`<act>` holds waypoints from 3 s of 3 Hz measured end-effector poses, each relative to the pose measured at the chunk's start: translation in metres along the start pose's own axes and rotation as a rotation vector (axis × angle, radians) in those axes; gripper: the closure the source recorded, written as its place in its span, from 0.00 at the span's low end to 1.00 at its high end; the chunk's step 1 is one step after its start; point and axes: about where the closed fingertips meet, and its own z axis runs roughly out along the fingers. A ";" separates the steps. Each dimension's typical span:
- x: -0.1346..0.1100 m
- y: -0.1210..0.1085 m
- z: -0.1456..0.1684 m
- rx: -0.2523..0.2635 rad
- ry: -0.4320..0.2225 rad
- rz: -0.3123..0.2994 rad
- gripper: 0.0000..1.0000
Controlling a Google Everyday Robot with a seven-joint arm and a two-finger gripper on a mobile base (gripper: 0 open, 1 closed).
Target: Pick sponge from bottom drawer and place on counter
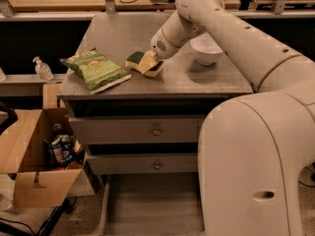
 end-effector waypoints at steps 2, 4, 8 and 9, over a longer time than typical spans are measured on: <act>-0.013 -0.011 -0.027 0.101 -0.016 0.032 1.00; -0.048 -0.061 -0.110 0.359 -0.023 0.128 1.00; -0.112 -0.079 -0.042 0.325 -0.069 0.102 0.81; -0.111 -0.080 -0.037 0.321 -0.064 0.103 0.58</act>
Offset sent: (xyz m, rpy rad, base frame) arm 0.0228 -0.0421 0.0939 -0.0693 -0.1859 -0.2690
